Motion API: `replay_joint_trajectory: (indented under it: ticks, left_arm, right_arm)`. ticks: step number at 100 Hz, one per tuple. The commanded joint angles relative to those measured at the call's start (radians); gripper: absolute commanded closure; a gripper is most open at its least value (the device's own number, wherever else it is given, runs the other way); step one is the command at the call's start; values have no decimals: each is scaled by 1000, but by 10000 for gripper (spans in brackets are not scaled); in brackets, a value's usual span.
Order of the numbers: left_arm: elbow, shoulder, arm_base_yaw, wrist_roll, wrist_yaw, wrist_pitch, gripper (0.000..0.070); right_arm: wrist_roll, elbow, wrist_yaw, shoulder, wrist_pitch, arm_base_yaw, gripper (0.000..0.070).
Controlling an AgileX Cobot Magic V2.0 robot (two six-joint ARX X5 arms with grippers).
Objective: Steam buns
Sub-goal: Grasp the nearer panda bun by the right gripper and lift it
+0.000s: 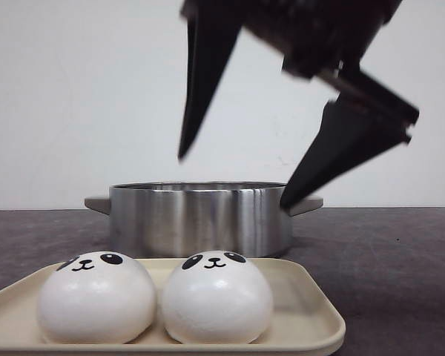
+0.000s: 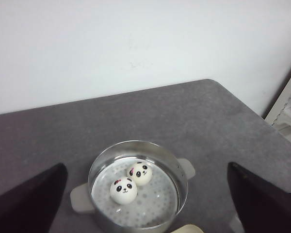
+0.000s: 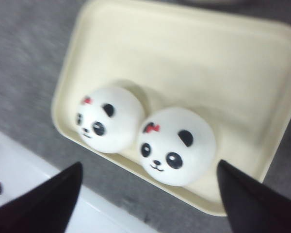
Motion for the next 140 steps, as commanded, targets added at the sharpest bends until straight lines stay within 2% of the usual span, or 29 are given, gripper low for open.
replay_joint_trajectory:
  ticks: [1,36,58,62,65,73,87,102,108,114,130,140]
  left_arm:
    - [24,0,-6,12,-1,3,67]
    - [24,-30,-6,12,1,-23,67]
    - [24,-30,-6,11,1,-36,67]
    - [24,-30,-6,11,2,-36,67]
    - [24,-30,-6,11,1,-36,67]
    - [24,-30,-6,11,1,-36,67]
    - [24,-30,-6,12,1,-36,67]
    - [24,-30,-6,11,1,-37,67]
    - [24,-30,-6,11,1,-38,67]
    - [24,-30,-5,12,1,-38,67]
    - [24,-30,-5,12,1,-37,67]
    - [24,-29,-5,12,0,-36,67]
  right_arm:
    - [24,13,-1,39,10,13,234]
    - [59,13,-27,182,90,13,239]
    - [58,13,-24,248,64,13,343]
    - [57,13,-23,252,61,13,379]
    - [54,13,-18,256,61,13,432]
    - [43,13,-8,257,61,13,700]
    - [-9,13,26,254,73,13,693]
    - [-73,50,24,166,108,13,693]
    - [-111,89,-11,124,111,15,693]
    - [-187,145,-47,75,115,14,693]
    - [-268,313,39,17,99,-9,693]
    - [-322,420,60,22,84,-73,693]
